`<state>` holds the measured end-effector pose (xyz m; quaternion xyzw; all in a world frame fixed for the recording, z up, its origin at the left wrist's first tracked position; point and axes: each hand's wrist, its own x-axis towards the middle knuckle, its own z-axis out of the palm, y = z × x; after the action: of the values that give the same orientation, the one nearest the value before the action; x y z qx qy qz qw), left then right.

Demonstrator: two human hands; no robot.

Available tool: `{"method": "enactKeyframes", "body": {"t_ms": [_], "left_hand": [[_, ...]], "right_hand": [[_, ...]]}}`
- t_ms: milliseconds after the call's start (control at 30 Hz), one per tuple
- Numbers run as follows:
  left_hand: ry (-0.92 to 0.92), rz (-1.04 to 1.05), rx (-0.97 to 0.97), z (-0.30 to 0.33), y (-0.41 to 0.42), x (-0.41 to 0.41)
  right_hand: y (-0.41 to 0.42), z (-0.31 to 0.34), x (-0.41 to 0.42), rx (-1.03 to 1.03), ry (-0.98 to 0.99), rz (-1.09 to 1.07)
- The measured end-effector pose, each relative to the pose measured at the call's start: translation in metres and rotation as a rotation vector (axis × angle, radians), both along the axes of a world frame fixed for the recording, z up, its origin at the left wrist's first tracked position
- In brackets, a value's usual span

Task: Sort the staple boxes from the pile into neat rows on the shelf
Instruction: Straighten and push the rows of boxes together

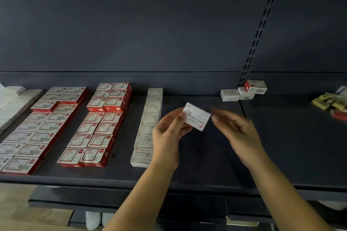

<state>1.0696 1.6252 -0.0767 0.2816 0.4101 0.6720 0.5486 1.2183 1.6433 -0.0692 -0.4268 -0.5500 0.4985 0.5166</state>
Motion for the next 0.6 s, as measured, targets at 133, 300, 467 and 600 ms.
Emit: {"method": "enactKeyframes", "body": {"t_ms": [133,300,467,600], "left_hand": [[0.088,0.051,0.031,0.009,0.004,-0.008],[0.178,0.001,0.076,0.015,0.005,-0.012],[0.292,-0.138,0.098,0.014,0.003,-0.010],[0.253,-0.168,0.078,0.015,0.001,-0.009]], "right_hand": [[-0.002,-0.005,-0.001,0.004,-0.050,-0.030],[-0.010,-0.002,-0.009,0.063,-0.090,-0.089],[-0.014,0.005,-0.011,0.002,0.000,0.077],[-0.017,0.005,-0.015,-0.020,0.125,0.093]]}}
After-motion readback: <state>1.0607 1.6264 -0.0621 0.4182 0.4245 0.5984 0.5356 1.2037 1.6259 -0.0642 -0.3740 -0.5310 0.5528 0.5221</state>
